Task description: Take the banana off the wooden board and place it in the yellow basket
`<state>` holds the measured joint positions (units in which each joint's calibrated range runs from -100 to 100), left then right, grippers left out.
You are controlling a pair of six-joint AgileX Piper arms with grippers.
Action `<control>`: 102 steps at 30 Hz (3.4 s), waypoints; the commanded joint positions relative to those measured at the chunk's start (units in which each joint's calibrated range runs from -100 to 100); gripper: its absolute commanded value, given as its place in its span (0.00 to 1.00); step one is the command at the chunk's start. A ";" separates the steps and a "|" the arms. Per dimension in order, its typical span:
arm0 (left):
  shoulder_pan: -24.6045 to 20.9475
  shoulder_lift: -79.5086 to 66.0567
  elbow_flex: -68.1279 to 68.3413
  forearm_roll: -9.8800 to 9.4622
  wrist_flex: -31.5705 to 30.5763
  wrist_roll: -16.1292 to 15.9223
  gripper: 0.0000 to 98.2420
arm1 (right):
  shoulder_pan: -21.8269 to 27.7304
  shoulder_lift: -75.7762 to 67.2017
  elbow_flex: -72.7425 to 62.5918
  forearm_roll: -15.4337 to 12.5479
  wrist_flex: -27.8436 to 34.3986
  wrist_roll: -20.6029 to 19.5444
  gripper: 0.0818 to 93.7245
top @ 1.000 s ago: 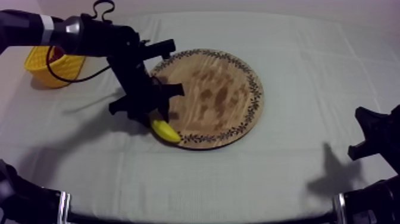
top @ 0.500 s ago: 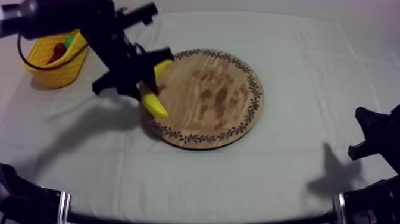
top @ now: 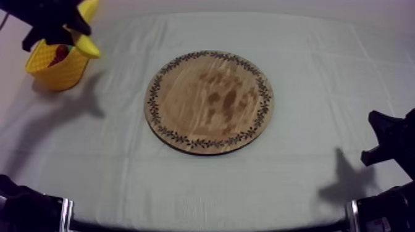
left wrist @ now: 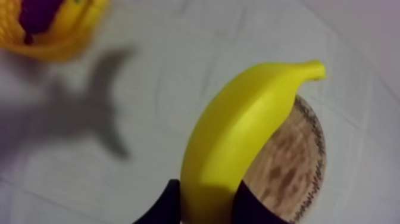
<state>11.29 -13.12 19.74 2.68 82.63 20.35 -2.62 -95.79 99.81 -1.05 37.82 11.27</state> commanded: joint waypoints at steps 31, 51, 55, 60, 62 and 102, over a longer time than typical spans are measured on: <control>-17.73 30.37 -25.82 -2.20 8.00 -21.84 0.73 | 0.01 0.03 -0.03 0.00 0.00 -0.01 0.00; -15.82 1.21 -12.28 -2.43 4.03 -17.84 0.67 | 0.01 0.03 -0.03 0.00 0.00 -0.01 0.00; -15.00 -7.96 -6.30 -2.26 -0.06 -17.16 0.41 | 0.01 0.03 -0.03 0.00 0.00 -0.01 0.00; -13.21 -17.78 2.19 -2.14 -5.12 -16.88 0.16 | 0.01 0.03 -0.03 0.00 0.00 -0.01 0.00; -12.33 -21.72 6.55 -2.09 -7.93 -17.23 0.10 | 0.01 0.03 -0.03 0.00 0.00 -0.01 0.00; -10.81 -80.99 78.03 1.92 -45.07 -19.18 0.00 | 0.01 0.03 -0.03 0.00 0.00 -0.01 0.00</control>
<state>0.43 -93.61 97.70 4.97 37.37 1.26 -2.62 -95.79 99.81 -1.05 37.82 11.25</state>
